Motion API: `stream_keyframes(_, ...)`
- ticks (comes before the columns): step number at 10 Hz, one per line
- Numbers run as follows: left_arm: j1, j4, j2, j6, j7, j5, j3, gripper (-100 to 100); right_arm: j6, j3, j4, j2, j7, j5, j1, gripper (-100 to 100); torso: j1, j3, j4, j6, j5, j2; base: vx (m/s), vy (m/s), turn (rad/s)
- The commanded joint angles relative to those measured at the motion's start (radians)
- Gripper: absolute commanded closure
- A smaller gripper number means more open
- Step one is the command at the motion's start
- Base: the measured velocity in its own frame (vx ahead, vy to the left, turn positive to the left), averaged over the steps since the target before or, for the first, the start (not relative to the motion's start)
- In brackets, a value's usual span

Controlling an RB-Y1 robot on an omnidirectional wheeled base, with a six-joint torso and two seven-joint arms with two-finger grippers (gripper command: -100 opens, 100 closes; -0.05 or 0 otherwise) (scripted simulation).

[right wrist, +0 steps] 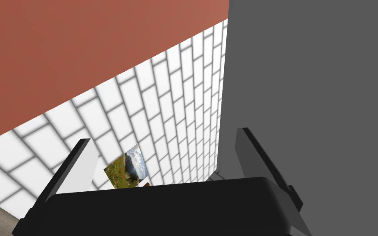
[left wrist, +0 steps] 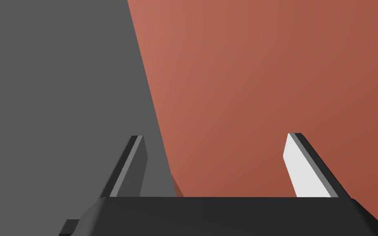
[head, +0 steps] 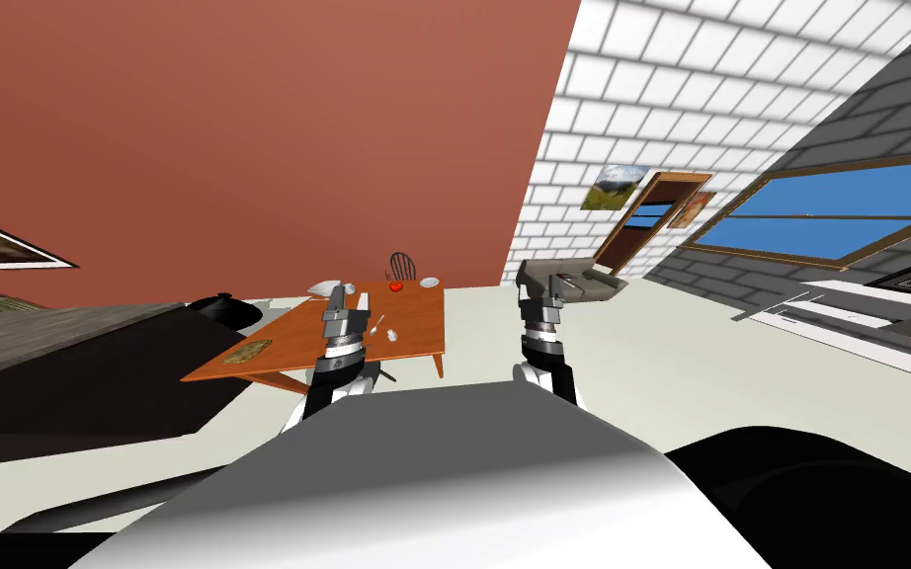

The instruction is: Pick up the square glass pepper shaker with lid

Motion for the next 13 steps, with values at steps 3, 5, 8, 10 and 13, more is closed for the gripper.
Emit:
stream_keyframes(3, 0.01, 0.057, 0.067, 0.017, -0.021, -0.006, 0.013, -100, 0.0, 0.0, 0.0, 0.0, 0.0, 0.0, 0.0, 0, -0.001, 0.0, 0.0, 0.0, 0.0, 0.0, -0.006, -0.015, -0.1)
stream_keyframes(5, 0.017, 0.1, 0.094, 0.031, -0.037, -0.011, 0.024, -100, 0.0, 0.0, 0.0, 0.0, 0.0, 0.0, 0.0, 0, -0.001, 0.0, 0.0, 0.0, 0.0, 0.001, -0.009, -0.028, -0.113)
stream_keyframes(8, 0.025, 0.152, 0.115, 0.049, -0.057, -0.016, 0.037, -100, 0.0, 0.0, 0.0, 0.0, 0.0, 0.0, 0.0, 0, -0.002, 0.0, 0.0, 0.0, 0.0, 0.0, -0.007, -0.03, -0.091)
stream_keyframes(10, 0.035, 0.209, 0.132, 0.07, -0.079, -0.022, 0.052, -100, 0.0, 0.0, 0.0, 0.0, 0.0, 0.0, 0.0, 0, -0.002, 0.0, 0.0, 0.0, 0.0, 0.001, -0.013, -0.043, -0.169)
stream_keyframes(13, 0.051, 0.299, 0.151, 0.103, -0.115, -0.032, 0.078, -100, 0.0, 0.0, 0.0, 0.0, 0.0, 0.0, 0.0, 0, -0.004, 0.001, 0.0, 0.0, -0.001, 0.002, -0.017, -0.07, -0.183)
